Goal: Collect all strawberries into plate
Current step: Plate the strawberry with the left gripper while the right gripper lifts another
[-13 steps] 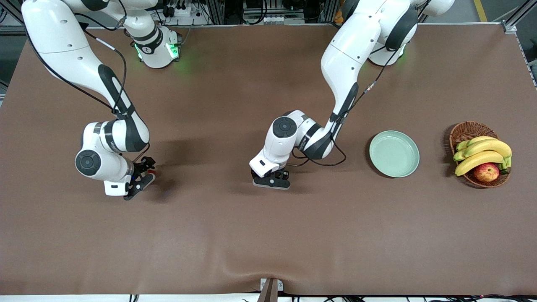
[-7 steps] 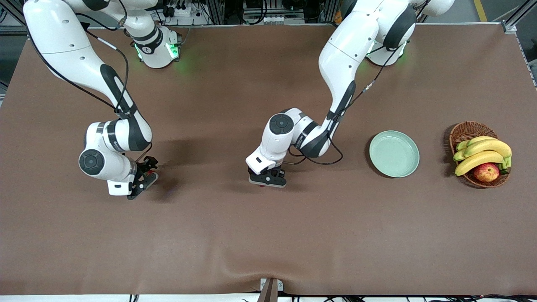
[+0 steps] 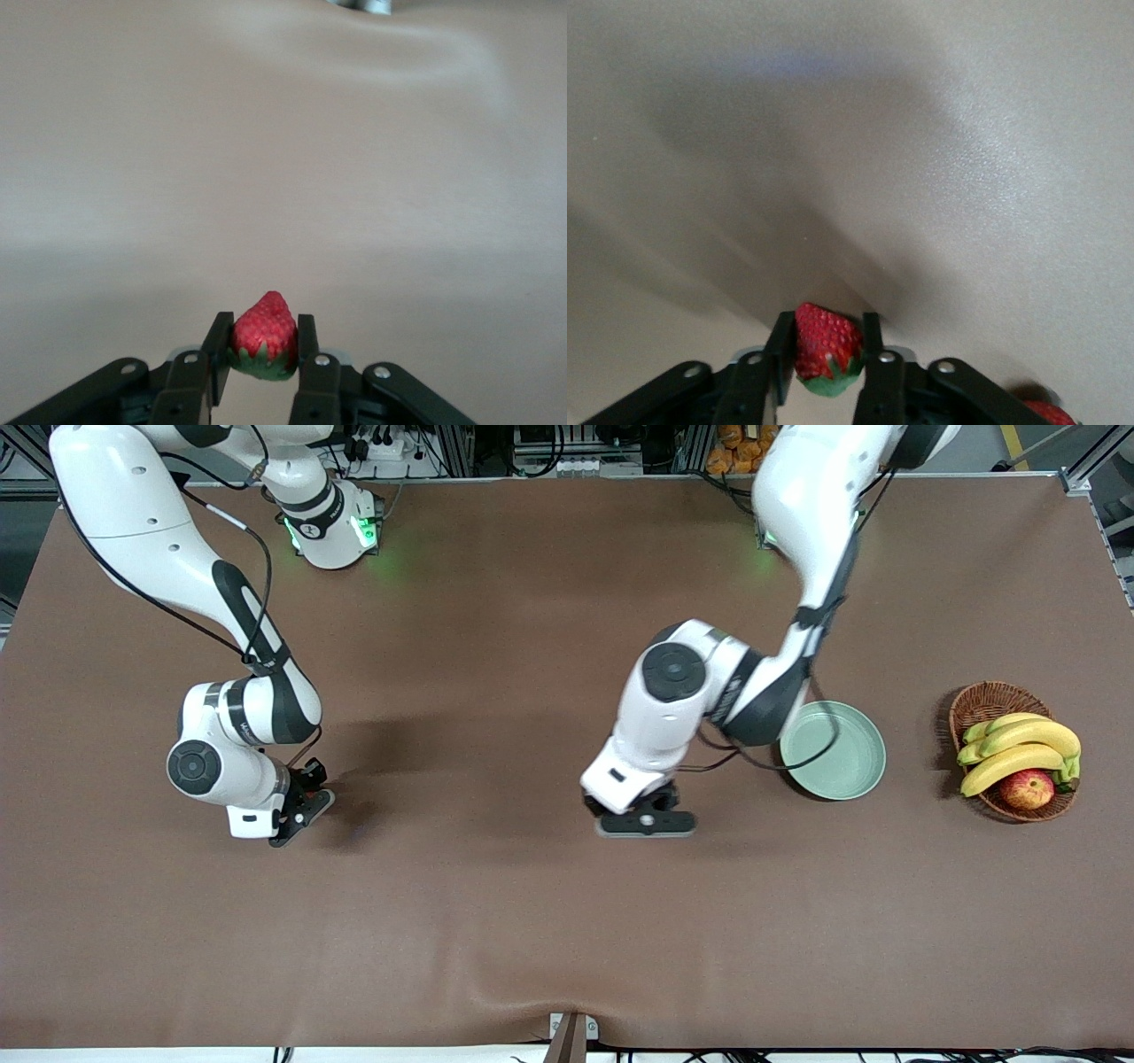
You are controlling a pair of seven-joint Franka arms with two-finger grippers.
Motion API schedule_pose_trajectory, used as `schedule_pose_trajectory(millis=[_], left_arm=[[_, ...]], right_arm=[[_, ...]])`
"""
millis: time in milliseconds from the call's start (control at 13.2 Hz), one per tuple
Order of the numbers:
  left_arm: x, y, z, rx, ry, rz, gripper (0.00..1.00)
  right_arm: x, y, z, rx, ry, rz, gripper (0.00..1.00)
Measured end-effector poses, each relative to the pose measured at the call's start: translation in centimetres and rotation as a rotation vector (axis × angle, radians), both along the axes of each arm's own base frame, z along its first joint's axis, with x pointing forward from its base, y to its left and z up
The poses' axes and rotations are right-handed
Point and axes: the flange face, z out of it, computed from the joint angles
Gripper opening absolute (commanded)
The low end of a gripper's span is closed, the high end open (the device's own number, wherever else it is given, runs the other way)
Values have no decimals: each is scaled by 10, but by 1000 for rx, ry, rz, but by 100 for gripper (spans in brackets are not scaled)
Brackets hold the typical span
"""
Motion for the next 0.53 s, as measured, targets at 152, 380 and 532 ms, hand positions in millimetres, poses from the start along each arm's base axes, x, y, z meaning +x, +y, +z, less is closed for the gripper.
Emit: schedule_pose_trajectory(millis=[152,380,532], left_arm=[[-12,42,17,25,34,18,0],[-33,123,-12,89,141,44,0],[-42,180,-49,128,226,52,0]], right_arm=[[0,0,1,1,-1,5,0],[6,16,18,17,-30,29,0],[13,51,40,50,-70,77,0]])
